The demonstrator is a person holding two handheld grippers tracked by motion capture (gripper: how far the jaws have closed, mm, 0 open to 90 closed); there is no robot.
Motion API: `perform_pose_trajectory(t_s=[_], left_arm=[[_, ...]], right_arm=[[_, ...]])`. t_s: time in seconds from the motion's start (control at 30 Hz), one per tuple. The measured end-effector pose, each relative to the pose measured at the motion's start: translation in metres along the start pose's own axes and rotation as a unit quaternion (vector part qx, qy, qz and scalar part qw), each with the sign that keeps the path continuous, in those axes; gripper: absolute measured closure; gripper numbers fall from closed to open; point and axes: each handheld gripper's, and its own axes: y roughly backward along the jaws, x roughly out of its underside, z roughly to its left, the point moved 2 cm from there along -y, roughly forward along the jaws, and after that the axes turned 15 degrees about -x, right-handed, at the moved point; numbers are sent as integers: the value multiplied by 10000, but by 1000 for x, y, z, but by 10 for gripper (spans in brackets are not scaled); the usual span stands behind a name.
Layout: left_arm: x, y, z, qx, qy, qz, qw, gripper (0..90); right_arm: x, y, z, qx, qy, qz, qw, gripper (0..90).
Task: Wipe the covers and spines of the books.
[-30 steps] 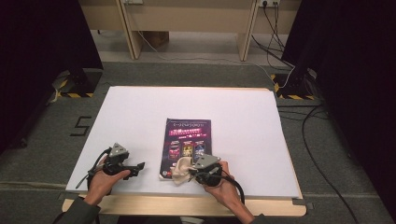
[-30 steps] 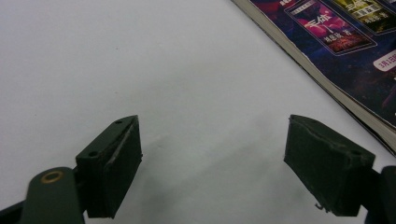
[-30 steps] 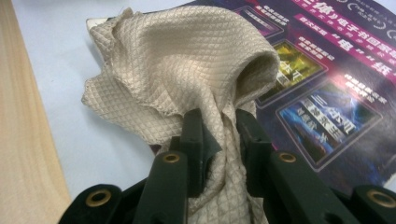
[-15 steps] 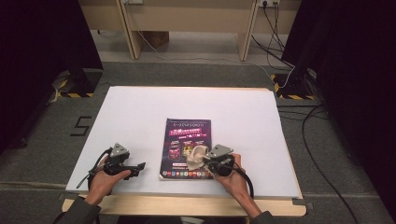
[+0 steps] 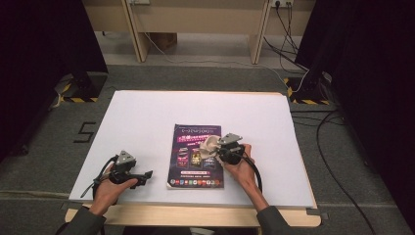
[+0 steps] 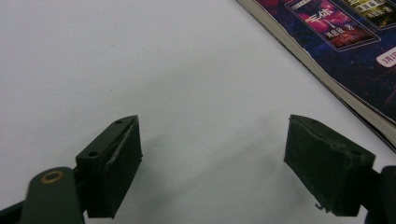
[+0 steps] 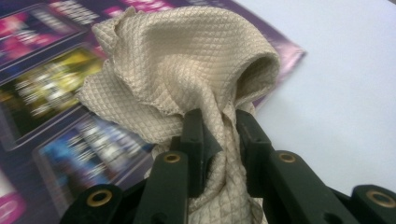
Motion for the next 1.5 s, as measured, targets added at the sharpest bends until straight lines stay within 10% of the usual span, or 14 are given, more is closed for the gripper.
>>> perform_pose_trajectory(t_s=[0.7, 1.0, 1.5], left_arm=[[-1, 2, 1, 0, 6, -36, 10000, 184], [-1, 1, 1, 4, 7, -32, 10000, 184], [-1, 1, 0, 41, 8, -43, 10000, 184]], right_arm=[[-1, 82, -60, 729, -808, -1013, 9889, 760], [41, 99, -96, 1210, -1396, -851, 9791, 760], [73, 78, -115, 1405, -1782, -140, 9738, 725]])
